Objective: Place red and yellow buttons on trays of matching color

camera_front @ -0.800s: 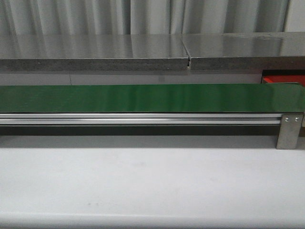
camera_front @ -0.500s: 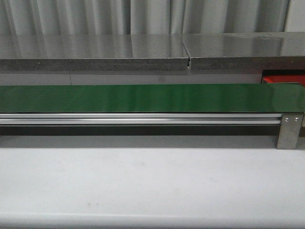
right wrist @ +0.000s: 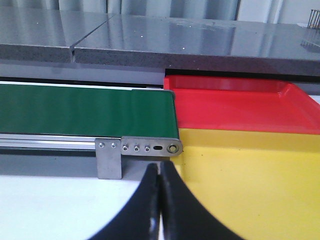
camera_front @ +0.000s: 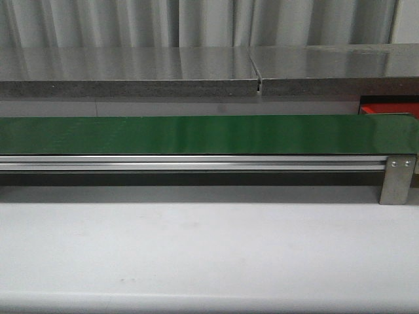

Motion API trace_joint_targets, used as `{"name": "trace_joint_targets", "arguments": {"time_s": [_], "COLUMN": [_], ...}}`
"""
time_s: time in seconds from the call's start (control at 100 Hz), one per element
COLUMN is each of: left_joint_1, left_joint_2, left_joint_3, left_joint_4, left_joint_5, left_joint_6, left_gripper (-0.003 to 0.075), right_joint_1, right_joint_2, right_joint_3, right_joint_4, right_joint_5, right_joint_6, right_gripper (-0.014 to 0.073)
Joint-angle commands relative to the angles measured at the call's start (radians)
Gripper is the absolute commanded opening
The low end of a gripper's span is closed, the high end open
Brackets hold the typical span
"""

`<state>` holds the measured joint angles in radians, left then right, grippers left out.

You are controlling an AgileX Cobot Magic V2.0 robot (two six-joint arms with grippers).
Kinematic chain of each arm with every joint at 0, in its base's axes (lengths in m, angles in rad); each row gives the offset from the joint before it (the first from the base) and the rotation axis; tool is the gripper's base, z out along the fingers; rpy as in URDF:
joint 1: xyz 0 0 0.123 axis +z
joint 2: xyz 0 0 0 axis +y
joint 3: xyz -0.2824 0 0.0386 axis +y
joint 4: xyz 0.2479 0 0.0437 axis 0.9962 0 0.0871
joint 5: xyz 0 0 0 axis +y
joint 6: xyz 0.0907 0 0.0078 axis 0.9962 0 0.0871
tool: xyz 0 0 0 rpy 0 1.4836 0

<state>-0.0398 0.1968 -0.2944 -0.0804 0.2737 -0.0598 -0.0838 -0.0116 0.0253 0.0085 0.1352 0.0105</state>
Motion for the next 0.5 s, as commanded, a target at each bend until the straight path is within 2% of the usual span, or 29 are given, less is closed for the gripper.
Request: {"name": "trace_joint_targets", "arguments": {"time_s": [0.0,0.15,0.3,0.49], "left_joint_1": [-0.001,-0.001,-0.001,-0.001], "left_joint_2": [0.132,0.322,0.44,0.516], "left_joint_3": [-0.15,-0.316,-0.396,-0.404], "left_joint_4": [-0.017,-0.017,-0.029,-0.029], "left_joint_5": [0.081,0.26,0.258,0.241], "left_joint_6": [-0.011,-0.011,-0.011,-0.011], "left_gripper": [-0.002,-0.002,-0.002,-0.002], "right_joint_1": [0.005,0.005,0.005,0.005], "right_joint_2": [-0.016,-0.016,-0.016,-0.016], "right_joint_3": [-0.021,-0.021,-0.021,-0.021], "right_joint_4": [-0.008,-0.008,-0.008,-0.008], "right_joint_5": [-0.084,-0.084,-0.084,-0.084], "right_joint_6": [-0.004,-0.004,-0.004,-0.004], "right_gripper": [-0.0118,-0.0118,-0.0118,-0.0118]}}
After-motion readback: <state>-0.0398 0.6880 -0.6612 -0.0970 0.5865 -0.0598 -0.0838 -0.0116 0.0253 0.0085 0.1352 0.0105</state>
